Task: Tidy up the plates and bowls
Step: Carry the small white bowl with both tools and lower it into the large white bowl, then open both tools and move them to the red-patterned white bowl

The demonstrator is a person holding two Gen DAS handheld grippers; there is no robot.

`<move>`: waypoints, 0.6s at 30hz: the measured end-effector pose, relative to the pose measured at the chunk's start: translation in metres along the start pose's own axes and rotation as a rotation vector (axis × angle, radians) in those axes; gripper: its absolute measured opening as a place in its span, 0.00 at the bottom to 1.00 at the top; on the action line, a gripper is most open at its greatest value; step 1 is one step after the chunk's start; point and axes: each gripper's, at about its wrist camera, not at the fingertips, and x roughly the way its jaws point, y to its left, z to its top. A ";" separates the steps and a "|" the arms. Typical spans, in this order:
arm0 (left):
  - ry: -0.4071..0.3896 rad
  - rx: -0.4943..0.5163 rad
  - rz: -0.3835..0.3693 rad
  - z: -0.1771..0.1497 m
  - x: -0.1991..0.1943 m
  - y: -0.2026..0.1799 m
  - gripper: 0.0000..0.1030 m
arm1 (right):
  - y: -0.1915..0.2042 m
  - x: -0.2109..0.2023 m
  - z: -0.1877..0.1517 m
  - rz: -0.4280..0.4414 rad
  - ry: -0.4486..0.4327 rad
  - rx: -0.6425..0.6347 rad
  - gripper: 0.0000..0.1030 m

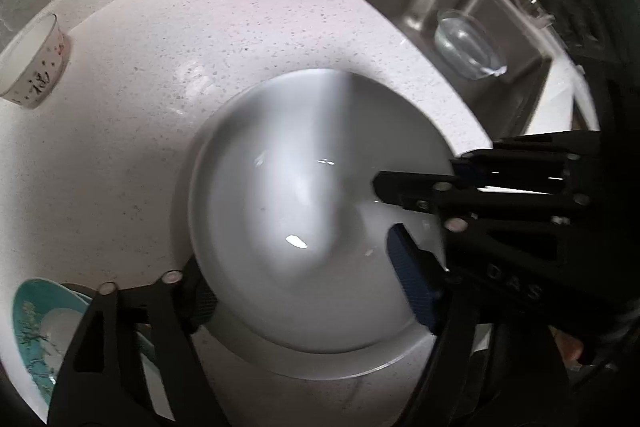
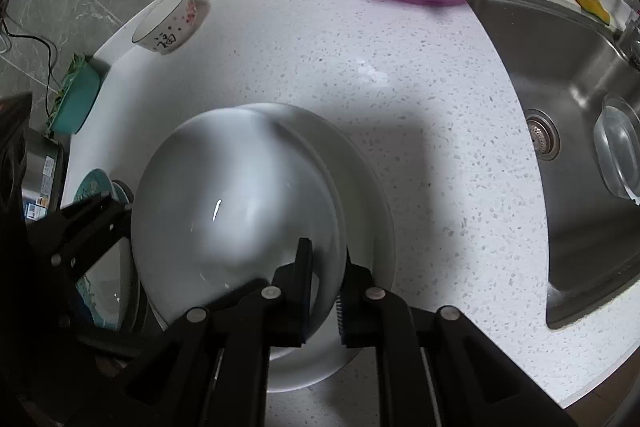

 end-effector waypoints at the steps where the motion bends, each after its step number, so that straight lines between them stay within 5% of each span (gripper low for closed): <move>1: -0.011 -0.008 -0.012 0.000 -0.003 0.001 0.79 | -0.003 0.000 0.001 0.013 0.001 0.018 0.11; 4: -0.063 -0.016 -0.020 0.000 -0.016 0.007 0.90 | -0.009 -0.001 0.002 0.032 -0.002 0.046 0.08; 10: -0.118 -0.048 -0.045 -0.004 -0.050 0.025 0.91 | -0.008 -0.001 0.003 0.014 0.001 0.060 0.09; 13: -0.153 -0.068 -0.062 -0.003 -0.075 0.038 0.91 | -0.007 -0.003 0.002 0.028 -0.004 0.067 0.17; 18: -0.214 -0.112 -0.084 0.005 -0.125 0.084 0.95 | 0.002 -0.022 0.006 0.034 -0.057 0.074 0.52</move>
